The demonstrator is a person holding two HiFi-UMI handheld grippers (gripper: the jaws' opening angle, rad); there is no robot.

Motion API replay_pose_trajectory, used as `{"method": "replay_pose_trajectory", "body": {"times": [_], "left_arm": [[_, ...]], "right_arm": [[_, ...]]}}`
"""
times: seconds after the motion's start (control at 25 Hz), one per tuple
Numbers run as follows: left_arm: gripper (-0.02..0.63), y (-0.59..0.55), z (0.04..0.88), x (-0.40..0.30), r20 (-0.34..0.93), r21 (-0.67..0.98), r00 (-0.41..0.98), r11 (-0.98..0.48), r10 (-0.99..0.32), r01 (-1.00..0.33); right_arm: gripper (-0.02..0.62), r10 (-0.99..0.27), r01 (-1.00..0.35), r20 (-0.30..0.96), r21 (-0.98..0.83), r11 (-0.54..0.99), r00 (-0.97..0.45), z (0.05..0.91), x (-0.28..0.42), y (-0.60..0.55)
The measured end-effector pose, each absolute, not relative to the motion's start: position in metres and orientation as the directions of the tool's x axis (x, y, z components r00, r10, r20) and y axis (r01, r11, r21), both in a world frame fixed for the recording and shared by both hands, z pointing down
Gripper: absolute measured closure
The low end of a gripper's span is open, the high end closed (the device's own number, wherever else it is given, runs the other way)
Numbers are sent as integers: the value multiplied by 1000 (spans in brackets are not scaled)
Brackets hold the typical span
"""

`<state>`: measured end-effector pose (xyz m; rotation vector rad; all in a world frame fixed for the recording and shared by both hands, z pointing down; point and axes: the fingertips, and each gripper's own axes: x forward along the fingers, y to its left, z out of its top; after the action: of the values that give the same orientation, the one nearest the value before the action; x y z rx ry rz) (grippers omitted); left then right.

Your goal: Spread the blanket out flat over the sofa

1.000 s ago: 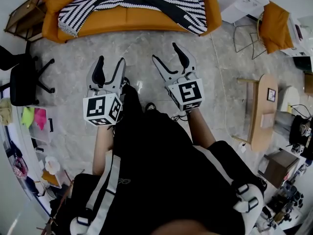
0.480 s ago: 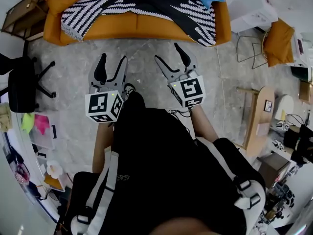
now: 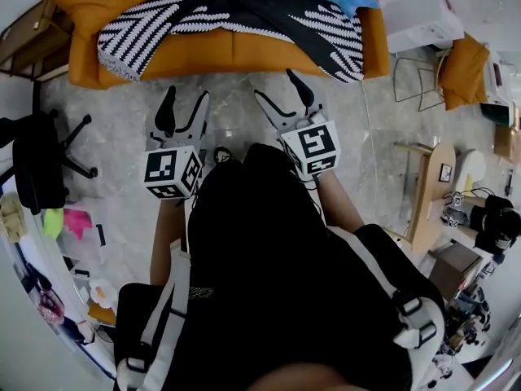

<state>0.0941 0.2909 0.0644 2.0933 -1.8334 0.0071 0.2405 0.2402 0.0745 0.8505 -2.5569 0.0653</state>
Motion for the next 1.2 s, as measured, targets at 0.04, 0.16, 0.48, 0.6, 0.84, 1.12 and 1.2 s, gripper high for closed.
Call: {"method": "replay_pose_trajectory", "body": {"times": [0.04,0.16,0.48,0.6,0.84,1.12,1.2], "left_arm": [[334,286,66,90,237,267,159,-94,-958,-959],[334,265,72,81,249,276,166,-94,-954,-956],[334,194,83,47,278,261,155,-81,-948,-962],[334,163,84,35,295,257,157,-80,-942,-963],[334,102,103,23,361,271,169,-70,-917,-960],[334,57,142,21,446,294,180,-46,-877,-955],[334,47,157,18,467,291,174,-36,-867,-956]], "right_arm": [[273,-559,-580,422,93,810,-714,75,237,235],[272,-560,-581,416,89,809,-716,78,226,214],[272,-537,-574,439,56,817,-721,101,197,143],[270,-517,-561,463,52,826,-719,113,188,112],[270,-486,-550,495,17,835,-721,130,176,52],[270,-436,-557,565,-51,829,-701,177,184,10],[270,-419,-555,583,-66,829,-696,194,187,2]]}}
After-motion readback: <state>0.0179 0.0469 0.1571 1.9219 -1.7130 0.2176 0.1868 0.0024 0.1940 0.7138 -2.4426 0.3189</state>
